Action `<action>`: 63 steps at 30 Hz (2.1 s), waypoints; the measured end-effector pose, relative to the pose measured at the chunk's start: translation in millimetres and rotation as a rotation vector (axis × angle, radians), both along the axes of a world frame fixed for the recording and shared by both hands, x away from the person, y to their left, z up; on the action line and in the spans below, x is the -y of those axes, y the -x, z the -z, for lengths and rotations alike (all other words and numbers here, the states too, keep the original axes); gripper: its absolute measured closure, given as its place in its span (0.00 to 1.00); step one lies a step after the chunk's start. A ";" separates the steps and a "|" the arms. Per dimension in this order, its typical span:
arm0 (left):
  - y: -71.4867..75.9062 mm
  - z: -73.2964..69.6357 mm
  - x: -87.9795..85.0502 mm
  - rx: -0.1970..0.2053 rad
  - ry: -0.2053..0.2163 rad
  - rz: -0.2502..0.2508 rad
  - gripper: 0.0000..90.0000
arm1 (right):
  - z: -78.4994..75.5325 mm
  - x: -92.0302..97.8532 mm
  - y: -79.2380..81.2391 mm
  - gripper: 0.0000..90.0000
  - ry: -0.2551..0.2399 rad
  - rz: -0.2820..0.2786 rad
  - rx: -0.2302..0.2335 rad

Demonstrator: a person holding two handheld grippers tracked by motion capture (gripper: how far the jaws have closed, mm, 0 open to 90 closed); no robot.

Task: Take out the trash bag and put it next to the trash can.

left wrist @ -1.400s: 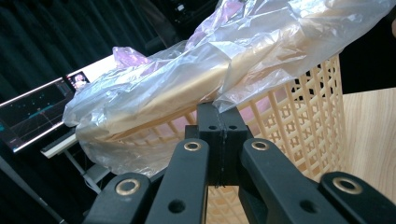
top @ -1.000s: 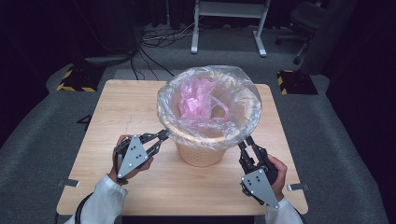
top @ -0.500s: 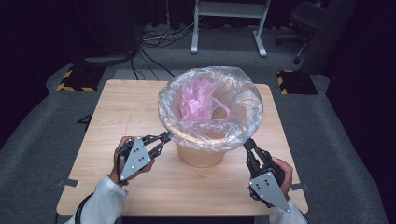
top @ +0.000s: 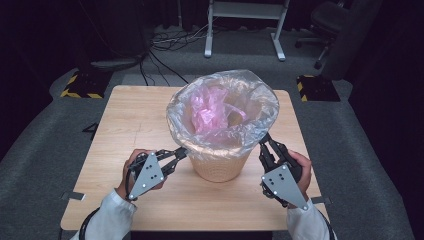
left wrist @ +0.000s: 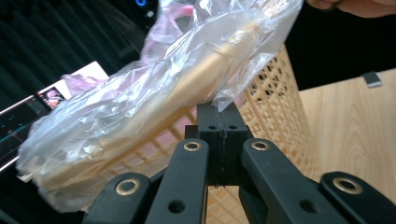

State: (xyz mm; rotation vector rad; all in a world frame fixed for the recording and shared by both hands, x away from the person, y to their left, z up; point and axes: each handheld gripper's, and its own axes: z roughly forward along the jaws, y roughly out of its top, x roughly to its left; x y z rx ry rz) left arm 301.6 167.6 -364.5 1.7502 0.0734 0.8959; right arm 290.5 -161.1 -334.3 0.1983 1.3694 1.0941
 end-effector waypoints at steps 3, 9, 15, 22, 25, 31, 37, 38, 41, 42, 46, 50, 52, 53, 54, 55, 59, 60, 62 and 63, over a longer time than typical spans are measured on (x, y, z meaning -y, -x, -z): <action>1.7 0.6 3.2 -0.005 -0.032 0.020 1.00 | -0.8 -3.3 -2.2 0.99 -0.021 -0.012 -0.025; 4.9 0.6 8.9 0.005 -0.045 0.040 0.92 | 0.7 -4.4 -4.2 0.97 -0.046 -0.026 -0.061; 16.4 -0.4 18.9 0.039 -0.060 0.058 0.71 | 3.9 -0.2 -1.8 0.94 -0.072 -0.027 -0.067; 22.2 2.0 30.2 0.015 -0.067 0.136 0.52 | 5.0 2.6 -1.8 0.94 -0.072 -0.018 -0.070; 22.7 5.2 27.1 -0.009 -0.029 0.157 0.45 | 5.0 3.5 -2.2 0.94 -0.070 -0.014 -0.070; 23.8 15.1 17.9 -0.028 0.034 0.094 0.32 | 8.4 9.2 0.8 0.86 -0.079 -0.004 -0.089; 22.9 24.4 0.5 -0.076 0.076 0.048 0.31 | 11.0 11.7 -0.2 0.90 -0.067 0.000 -0.102; 22.9 24.4 0.5 -0.076 0.076 0.048 0.31 | 11.0 11.7 -0.2 0.90 -0.067 0.000 -0.102; 29.3 10.3 -0.1 -0.028 0.132 0.062 0.32 | 10.8 6.7 -4.2 0.92 -0.060 -0.009 -0.103; 29.3 10.3 -0.1 -0.028 0.132 0.062 0.32 | 10.8 6.7 -4.2 0.92 -0.060 -0.009 -0.103; 36.5 -2.4 7.5 0.018 0.147 0.078 0.32 | 10.3 2.4 -10.7 0.93 -0.053 -0.012 -0.106; 38.8 -13.1 24.3 0.057 0.138 0.051 0.32 | 10.0 -1.5 -16.0 0.92 -0.052 -0.011 -0.110; 37.3 -18.0 34.0 0.050 0.136 0.042 0.33 | 10.0 -2.4 -17.5 0.90 -0.057 -0.005 -0.109; 36.1 -19.9 39.9 0.053 0.128 0.020 0.33 | 10.0 -2.4 -17.5 0.90 -0.057 -0.005 -0.109; 34.2 -21.7 45.7 0.056 0.130 0.019 0.33 | 10.1 -2.3 -17.6 0.89 -0.063 -0.004 -0.109; 32.9 -22.9 48.8 0.049 0.127 0.022 0.35 | 10.1 -1.9 -17.3 0.86 -0.068 0.001 -0.104; 29.5 -28.3 67.6 0.044 0.104 -0.017 0.47 | 9.7 -1.0 -12.2 0.76 -0.087 0.008 -0.094; 29.5 -28.3 67.6 0.044 0.104 -0.017 0.48 | 9.7 -1.0 -12.2 0.76 -0.087 0.008 -0.094; 28.1 -29.7 71.3 0.038 0.090 -0.016 0.52 | 9.9 -1.2 -9.2 0.71 -0.091 0.009 -0.089; 27.5 -30.0 72.9 0.037 0.081 -0.027 0.61 | 9.3 -0.4 -6.9 0.65 -0.092 0.002 -0.089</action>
